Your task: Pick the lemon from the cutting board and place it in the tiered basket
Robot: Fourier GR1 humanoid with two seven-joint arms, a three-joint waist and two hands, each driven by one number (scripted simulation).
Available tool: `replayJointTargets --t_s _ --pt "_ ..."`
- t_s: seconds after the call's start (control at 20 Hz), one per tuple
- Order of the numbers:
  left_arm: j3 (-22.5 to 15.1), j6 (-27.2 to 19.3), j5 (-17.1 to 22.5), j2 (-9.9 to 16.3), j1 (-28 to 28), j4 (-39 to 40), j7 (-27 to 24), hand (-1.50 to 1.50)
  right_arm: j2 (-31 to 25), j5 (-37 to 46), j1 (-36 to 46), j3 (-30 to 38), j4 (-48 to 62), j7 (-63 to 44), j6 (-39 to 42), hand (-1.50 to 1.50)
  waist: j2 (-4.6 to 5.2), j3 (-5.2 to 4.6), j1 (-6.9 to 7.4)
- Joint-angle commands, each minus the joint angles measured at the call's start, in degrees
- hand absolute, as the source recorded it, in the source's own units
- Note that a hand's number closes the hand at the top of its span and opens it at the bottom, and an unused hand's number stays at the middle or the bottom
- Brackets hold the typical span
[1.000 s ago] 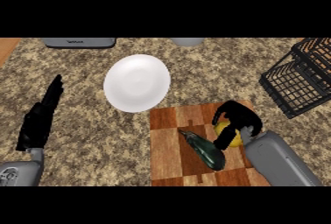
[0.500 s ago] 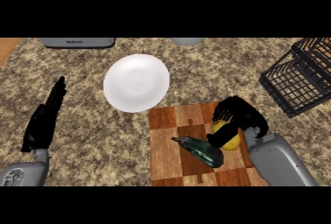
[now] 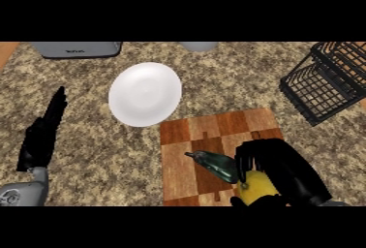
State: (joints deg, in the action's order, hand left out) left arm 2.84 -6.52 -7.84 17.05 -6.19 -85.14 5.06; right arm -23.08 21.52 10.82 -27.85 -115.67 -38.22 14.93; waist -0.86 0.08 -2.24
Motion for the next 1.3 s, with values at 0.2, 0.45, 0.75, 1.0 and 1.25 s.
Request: replayJointTargets --t_s 0.2,0.45,0.75,1.0,1.25 --pt "-0.5 -1.0 -0.9 -1.2 1.8 -0.9 -1.5 0.00 -7.6 -3.2 -8.2 16.4 -24.0 8.6 -4.8 1.50 0.28 0.01 -0.41" --pt "-0.6 0.1 -0.8 -1.4 1.6 -1.0 -1.6 0.00 -10.2 -11.6 -6.0 32.6 -23.8 9.0 -1.7 1.50 0.71 -0.05 1.52" --pt "-0.6 1.1 -1.3 -1.3 -4.3 0.1 1.8 0.00 -18.3 -16.5 4.3 43.6 -11.9 11.2 5.6 1.50 0.90 -0.08 2.24" --pt "1.5 3.4 -0.3 0.3 -2.6 1.4 -1.3 0.00 -18.7 -26.1 9.6 47.3 -3.7 11.6 9.2 1.50 0.87 -0.10 2.51" --pt "1.7 3.4 -0.5 -0.3 -2.6 -1.6 1.8 0.00 -21.1 -14.7 13.8 43.7 7.4 23.1 10.8 1.50 0.98 -0.07 2.99"
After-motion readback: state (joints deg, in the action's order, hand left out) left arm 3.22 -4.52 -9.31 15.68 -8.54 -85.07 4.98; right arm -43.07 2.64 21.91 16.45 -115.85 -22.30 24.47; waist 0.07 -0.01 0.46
